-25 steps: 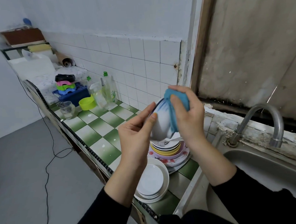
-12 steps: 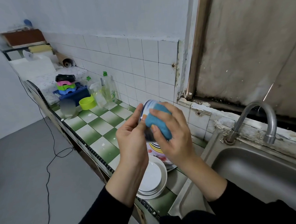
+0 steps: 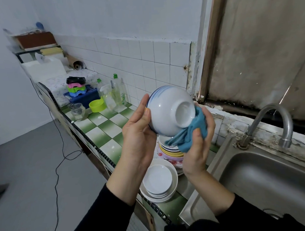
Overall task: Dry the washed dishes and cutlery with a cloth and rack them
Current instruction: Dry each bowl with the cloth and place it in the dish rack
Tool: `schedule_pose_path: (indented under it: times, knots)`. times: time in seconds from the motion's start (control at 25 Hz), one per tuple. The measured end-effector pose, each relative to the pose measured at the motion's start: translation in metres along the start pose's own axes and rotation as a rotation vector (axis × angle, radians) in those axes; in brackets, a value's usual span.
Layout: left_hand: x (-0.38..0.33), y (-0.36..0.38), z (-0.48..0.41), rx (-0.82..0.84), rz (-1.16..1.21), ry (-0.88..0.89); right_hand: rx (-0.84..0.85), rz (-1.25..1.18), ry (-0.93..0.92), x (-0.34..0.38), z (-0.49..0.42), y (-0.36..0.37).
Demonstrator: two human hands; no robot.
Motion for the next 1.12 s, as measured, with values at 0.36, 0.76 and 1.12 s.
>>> schedule_pose_path:
  times: [0.36,0.76,1.12]
  knots:
    - [-0.028,-0.027,-0.004,0.177,-0.254,0.159,0.168,0.028,0.073,0.034,-0.039,0.03]
    - [-0.043,-0.024,-0.001,0.491,-0.38,0.312,-0.042,-0.289,0.321,0.017,-0.041,0.028]
    - [-0.006,-0.039,0.001,0.149,-0.423,-0.315,0.113,0.062,-0.228,0.047,-0.049,0.029]
Point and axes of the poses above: each hand's wrist, its own z-axis away from the middle knuckle, its own y-axis out of the palm, x = y × z, the point moved 5 cm from there along -z, towards the middle knuckle, and after that the axes turned 10 degrees about y, right-handed, at the moved point
